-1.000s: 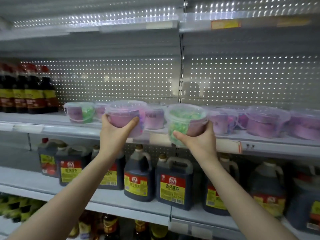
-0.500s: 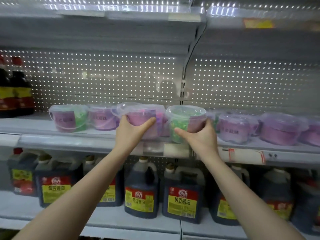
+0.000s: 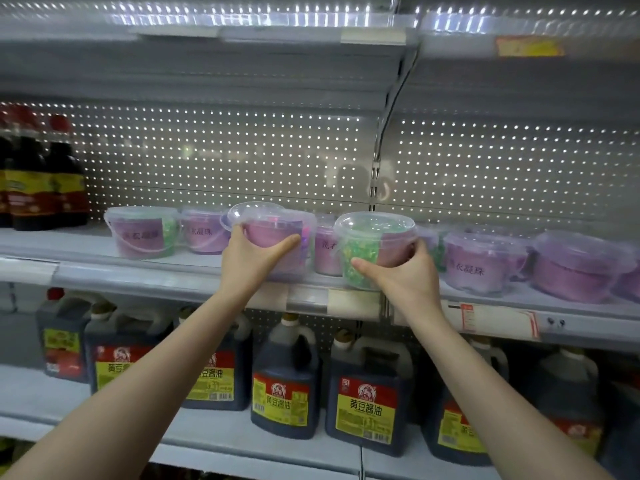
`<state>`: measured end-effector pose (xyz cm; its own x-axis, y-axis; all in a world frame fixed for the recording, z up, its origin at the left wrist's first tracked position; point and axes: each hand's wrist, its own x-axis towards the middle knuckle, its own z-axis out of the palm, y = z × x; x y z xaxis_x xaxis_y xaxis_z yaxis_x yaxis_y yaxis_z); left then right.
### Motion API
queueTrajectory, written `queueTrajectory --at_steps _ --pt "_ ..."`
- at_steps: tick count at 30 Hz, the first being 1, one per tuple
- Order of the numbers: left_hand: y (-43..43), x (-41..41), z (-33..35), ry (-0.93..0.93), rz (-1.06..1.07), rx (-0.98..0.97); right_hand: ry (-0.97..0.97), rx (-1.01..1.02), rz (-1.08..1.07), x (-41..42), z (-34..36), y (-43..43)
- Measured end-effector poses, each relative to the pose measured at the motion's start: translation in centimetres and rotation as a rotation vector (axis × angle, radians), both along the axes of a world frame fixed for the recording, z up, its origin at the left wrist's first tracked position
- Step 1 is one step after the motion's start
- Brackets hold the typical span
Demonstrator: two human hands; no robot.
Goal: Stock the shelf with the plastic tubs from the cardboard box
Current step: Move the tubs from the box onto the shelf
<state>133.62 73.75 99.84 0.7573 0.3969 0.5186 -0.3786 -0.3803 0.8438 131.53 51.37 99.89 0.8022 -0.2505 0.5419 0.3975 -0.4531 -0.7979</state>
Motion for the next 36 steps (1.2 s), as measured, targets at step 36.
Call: queueTrajectory --at_steps 36 --pt "28.6 3.0 0.1 0.148 0.132 0.141 0.177 -0.219 -0.080 3.9 1.2 30.6"
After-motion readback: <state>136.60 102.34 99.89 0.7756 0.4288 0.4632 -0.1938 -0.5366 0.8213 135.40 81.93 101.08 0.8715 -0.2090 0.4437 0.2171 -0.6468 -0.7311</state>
